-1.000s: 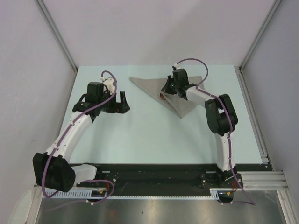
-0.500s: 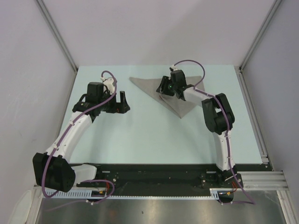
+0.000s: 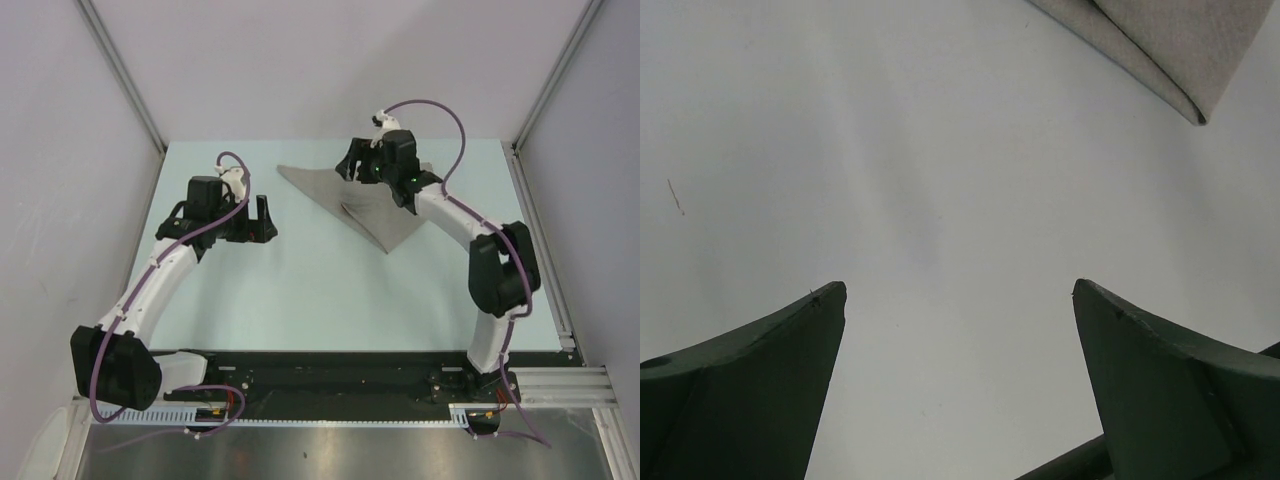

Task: Fold the napkin, place the utensils inside, and roll it up
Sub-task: Fold the napkin

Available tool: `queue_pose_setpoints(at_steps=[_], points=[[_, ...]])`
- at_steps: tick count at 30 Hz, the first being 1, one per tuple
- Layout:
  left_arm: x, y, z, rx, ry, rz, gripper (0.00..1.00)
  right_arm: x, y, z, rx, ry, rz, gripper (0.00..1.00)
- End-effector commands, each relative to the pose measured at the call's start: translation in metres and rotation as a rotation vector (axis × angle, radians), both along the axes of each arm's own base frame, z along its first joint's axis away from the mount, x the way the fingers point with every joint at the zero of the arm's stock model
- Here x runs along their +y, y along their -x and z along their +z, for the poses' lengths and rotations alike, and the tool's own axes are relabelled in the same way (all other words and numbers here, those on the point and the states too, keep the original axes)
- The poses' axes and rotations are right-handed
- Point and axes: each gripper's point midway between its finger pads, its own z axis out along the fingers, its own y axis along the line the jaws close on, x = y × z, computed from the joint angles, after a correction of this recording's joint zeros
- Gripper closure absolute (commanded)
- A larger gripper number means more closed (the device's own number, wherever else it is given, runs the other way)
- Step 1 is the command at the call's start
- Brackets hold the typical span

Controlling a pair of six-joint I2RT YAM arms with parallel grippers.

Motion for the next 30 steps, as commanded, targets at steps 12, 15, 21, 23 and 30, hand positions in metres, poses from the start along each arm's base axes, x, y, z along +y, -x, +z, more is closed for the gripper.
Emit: queue_pose_setpoints(at_steps=[12, 15, 21, 23, 30], points=[[-0.001, -0.004, -0.011, 0.024, -0.006, 0.005, 0.0, -0.04, 0.066, -0.105, 0.083, 0.603, -0.017, 0.31], [-0.002, -0.004, -0.011, 0.025, -0.009, 0.003, 0.0, -0.036, 0.067, -0.112, 0.057, 0.684, -0.003, 0.3], [-0.001, -0.004, -0.014, 0.032, -0.015, 0.005, 0.0, -0.032, 0.065, -0.139, 0.028, 0.827, 0.035, 0.3], [-0.001, -0.004, -0.015, 0.035, -0.015, 0.004, 0.0, -0.034, 0.062, -0.146, 0.023, 0.864, 0.034, 0.3], [-0.001, -0.004, -0.016, 0.041, -0.016, 0.004, 0.0, -0.035, 0.054, -0.151, -0.019, 0.932, 0.046, 0.36]])
